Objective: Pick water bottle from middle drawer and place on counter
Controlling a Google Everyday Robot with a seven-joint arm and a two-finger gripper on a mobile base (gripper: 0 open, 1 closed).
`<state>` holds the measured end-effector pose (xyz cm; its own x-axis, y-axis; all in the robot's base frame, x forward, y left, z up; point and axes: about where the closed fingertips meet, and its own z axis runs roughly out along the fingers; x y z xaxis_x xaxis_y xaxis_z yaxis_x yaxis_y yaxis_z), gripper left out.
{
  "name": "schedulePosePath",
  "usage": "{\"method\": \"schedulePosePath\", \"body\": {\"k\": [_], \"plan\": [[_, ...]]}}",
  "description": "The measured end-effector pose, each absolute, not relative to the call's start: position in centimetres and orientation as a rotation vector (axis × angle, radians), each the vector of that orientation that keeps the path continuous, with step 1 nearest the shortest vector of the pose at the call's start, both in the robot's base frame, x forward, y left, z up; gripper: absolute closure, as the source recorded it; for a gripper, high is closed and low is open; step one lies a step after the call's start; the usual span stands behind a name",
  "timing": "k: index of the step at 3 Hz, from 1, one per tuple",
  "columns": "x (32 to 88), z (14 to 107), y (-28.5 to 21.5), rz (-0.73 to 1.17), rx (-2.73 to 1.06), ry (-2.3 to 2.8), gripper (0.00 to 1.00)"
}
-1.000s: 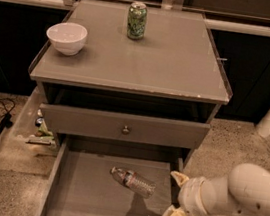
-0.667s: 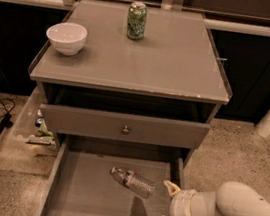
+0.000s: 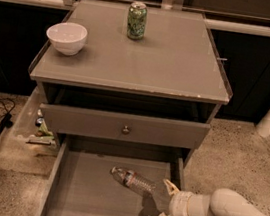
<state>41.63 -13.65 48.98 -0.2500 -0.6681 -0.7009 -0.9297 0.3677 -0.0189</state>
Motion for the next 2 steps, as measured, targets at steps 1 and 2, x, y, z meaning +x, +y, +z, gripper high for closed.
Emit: {"method": "schedulePosePath", "body": {"k": [1,2], "plan": [[45.3,47.0,-15.3,0.499,-1.374,1.966,0.0],[49.8,46.9,-16.8,0.446,-1.372,1.939,0.0]]}}
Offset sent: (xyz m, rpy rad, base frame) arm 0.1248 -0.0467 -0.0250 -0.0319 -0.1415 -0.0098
